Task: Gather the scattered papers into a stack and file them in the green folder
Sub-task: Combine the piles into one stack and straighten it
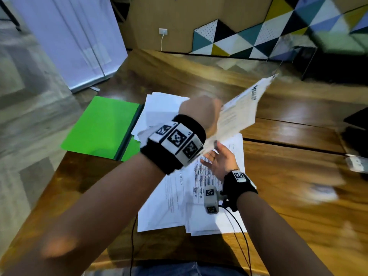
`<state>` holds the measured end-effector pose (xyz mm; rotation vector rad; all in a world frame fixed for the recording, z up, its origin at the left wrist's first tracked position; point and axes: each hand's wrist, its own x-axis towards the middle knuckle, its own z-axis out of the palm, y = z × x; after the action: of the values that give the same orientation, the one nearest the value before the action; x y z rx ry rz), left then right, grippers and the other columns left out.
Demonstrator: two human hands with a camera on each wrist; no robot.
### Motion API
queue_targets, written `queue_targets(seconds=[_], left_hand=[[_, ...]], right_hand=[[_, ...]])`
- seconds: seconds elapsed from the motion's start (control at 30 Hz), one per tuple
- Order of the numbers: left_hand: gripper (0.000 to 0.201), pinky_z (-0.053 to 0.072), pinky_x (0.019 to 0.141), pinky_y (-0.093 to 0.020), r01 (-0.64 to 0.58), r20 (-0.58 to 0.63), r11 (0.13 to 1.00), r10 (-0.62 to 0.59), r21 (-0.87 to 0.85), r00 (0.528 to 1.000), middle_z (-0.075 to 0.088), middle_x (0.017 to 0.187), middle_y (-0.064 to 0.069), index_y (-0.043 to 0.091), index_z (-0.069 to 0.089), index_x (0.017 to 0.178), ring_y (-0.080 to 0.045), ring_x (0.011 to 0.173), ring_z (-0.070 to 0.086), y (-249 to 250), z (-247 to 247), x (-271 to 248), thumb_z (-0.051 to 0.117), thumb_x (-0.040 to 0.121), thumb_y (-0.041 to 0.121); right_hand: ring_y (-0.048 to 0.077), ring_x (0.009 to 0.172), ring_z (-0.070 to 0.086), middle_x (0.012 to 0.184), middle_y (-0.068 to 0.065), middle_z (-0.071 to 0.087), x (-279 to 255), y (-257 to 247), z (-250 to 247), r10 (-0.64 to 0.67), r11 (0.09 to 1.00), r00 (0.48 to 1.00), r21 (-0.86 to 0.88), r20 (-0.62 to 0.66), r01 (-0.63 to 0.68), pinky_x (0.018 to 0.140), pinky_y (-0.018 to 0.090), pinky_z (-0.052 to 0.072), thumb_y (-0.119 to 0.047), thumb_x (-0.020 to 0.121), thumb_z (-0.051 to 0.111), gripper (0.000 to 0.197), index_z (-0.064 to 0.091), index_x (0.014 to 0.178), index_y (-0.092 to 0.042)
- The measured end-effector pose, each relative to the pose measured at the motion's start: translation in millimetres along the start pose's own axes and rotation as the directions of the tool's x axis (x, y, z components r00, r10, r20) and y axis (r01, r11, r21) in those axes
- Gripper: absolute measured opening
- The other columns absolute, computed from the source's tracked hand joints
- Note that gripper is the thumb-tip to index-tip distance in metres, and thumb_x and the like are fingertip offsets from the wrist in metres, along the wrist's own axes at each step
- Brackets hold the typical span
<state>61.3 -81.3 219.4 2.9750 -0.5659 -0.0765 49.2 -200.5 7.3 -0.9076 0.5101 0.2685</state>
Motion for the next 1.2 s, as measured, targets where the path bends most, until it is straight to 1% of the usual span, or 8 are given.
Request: queue_targets(seconds=[0.13, 0.23, 0.37, 0.53, 0.7, 0.87, 1.07, 1.2], left_hand=[[0.037, 0.036, 0.071, -0.026, 0.003, 0.068, 0.952, 0.018, -0.306, 0.998, 0.064, 0.112, -0.007, 0.018, 0.057, 0.114, -0.029, 0.103, 0.060, -4.8, 10.0, 10.7, 0.058, 0.077, 0.010], [0.051, 0.042, 0.084, -0.027, 0.114, 0.117, 0.872, -0.065, -0.477, 0.991, 0.062, 0.123, -0.009, 0.018, 0.055, 0.124, -0.028, 0.114, 0.057, -25.3, 24.2, 26.0, 0.066, 0.076, 0.008], [0.045, 0.043, 0.074, -0.029, 0.258, 0.136, 0.739, -0.222, -0.622, 0.965, 0.061, 0.100, -0.007, 0.003, 0.059, 0.114, -0.022, 0.092, 0.057, -47.4, 62.7, 44.1, 0.074, 0.073, 0.012], [0.031, 0.038, 0.068, -0.027, 0.208, 0.089, 0.280, -0.384, -0.937, 0.919, 0.059, 0.088, -0.007, 0.001, 0.063, 0.095, -0.010, 0.067, 0.052, -51.0, 104.6, 35.2, 0.078, 0.070, 0.010], [0.034, 0.049, 0.078, -0.009, 0.141, 0.089, 0.106, -0.390, -0.984, 0.917, 0.067, 0.093, 0.017, 0.022, 0.066, 0.102, 0.013, 0.080, 0.063, -42.0, 128.3, 17.2, 0.080, 0.072, 0.014], [0.056, 0.058, 0.076, -0.024, 0.107, 0.109, -0.026, -0.366, -0.994, 0.924, 0.072, 0.102, -0.006, 0.001, 0.061, 0.119, -0.023, 0.097, 0.069, -38.4, 137.4, 18.8, 0.081, 0.067, 0.005], [0.053, 0.057, 0.085, -0.034, 0.093, 0.127, -0.105, -0.384, -0.990, 0.915, 0.071, 0.112, -0.007, 0.012, 0.061, 0.120, -0.021, 0.102, 0.069, -36.2, 141.2, 20.4, 0.078, 0.071, 0.009], [0.047, 0.060, 0.068, -0.030, 0.155, 0.226, -0.194, -0.429, -0.969, 0.875, 0.068, 0.114, -0.006, 0.012, 0.061, 0.118, -0.024, 0.106, 0.063, -21.5, 149.8, 19.9, 0.076, 0.074, 0.009]], right_hand=[[0.025, 0.106, 0.064, 0.107, 0.007, 0.072, -4.6, -5.8, -20.5, -0.032, 0.987, 0.999, 0.159, -0.037, 0.037, 0.102, 0.044, 0.042, -0.046, 0.092, 0.048, 0.040, 0.060, 0.119, -0.018], [0.030, 0.106, 0.063, 0.096, 0.008, 0.075, -5.2, -18.5, -37.1, -0.070, 0.986, 0.989, 0.140, -0.131, 0.088, 0.103, 0.051, 0.041, -0.019, 0.090, 0.057, 0.033, 0.058, 0.122, -0.012], [0.028, 0.078, 0.061, 0.088, 0.013, 0.067, -5.8, -52.7, -53.7, -0.284, 0.957, 0.911, -0.148, -0.300, 0.250, 0.065, 0.034, 0.057, 0.005, 0.072, 0.065, 0.022, 0.059, 0.088, -0.009], [-0.008, 0.065, 0.062, 0.080, -0.012, 0.068, -25.4, -103.8, -37.5, -0.578, 0.788, 0.783, -0.408, -0.232, 0.461, 0.061, 0.009, 0.050, 0.012, 0.082, 0.057, 0.029, 0.058, 0.101, -0.009], [0.011, 0.096, 0.066, 0.110, 0.000, 0.068, -34.7, -114.0, -38.6, -0.573, 0.758, 0.815, -0.431, -0.083, 0.489, 0.080, 0.021, 0.056, 0.017, 0.078, 0.059, 0.050, 0.055, 0.116, -0.015], [0.000, 0.083, 0.068, 0.086, -0.014, 0.073, -36.3, -99.6, -39.1, -0.549, 0.768, 0.830, -0.449, -0.095, 0.457, 0.062, 0.013, 0.052, 0.024, 0.069, 0.062, 0.058, 0.052, 0.114, -0.012], [0.009, 0.090, 0.059, 0.100, -0.001, 0.064, -38.3, -90.5, -33.7, -0.526, 0.826, 0.819, -0.368, -0.229, 0.427, 0.069, 0.023, 0.049, 0.019, 0.069, 0.045, 0.061, 0.049, 0.122, -0.011], [0.014, 0.096, 0.058, 0.119, 0.009, 0.060, -33.2, -70.9, -22.5, -0.506, 0.804, 0.836, -0.468, -0.212, 0.367, 0.073, 0.035, 0.056, 0.011, 0.076, 0.047, 0.053, 0.049, 0.126, -0.006]])
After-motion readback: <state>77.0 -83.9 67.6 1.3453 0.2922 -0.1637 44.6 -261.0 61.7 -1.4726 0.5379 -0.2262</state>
